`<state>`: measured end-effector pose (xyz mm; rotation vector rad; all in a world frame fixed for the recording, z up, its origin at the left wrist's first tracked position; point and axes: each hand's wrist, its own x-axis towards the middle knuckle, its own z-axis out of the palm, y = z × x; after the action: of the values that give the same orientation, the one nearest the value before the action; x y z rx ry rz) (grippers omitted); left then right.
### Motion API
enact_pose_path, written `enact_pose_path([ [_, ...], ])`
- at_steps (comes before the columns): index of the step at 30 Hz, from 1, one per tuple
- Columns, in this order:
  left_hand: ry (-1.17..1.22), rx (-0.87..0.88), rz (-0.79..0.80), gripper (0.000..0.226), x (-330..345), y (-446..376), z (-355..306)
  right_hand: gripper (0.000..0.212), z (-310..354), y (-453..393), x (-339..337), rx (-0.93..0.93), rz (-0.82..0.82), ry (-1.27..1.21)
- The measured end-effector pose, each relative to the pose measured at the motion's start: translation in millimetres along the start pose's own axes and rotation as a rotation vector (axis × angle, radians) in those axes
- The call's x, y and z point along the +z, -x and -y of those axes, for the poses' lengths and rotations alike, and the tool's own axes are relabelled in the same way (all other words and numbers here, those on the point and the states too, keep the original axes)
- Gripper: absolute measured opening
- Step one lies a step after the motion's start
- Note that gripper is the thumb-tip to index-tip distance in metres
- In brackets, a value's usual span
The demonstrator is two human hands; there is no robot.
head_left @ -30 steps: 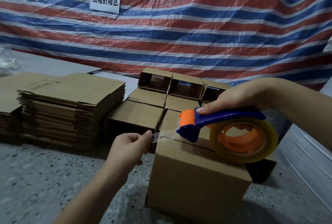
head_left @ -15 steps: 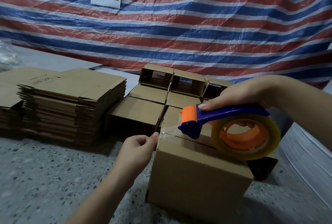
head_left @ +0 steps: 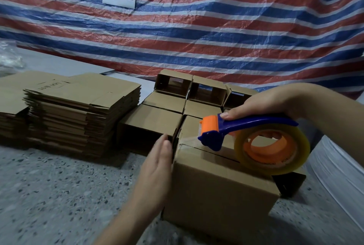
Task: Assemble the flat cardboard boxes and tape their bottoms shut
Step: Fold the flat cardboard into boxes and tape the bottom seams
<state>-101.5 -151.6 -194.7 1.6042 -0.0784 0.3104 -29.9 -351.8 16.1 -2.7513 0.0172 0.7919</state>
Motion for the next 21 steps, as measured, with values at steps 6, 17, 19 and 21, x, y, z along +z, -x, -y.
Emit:
enact_pose_path([
  [6,-0.050,0.019,0.130,0.093,8,15,-6,0.085,1,1,1,0.001,-0.013,0.000],
  [17,-0.671,0.304,0.241,0.081,-9,-2,-24,0.085,5,3,2,0.001,-0.022,0.020],
  [19,-0.779,0.347,0.289,0.086,-13,-8,-25,0.083,6,3,3,0.003,-0.017,0.027],
  [21,-0.937,0.401,0.272,0.091,-16,-11,-26,0.082,5,2,2,0.002,-0.021,0.040],
])
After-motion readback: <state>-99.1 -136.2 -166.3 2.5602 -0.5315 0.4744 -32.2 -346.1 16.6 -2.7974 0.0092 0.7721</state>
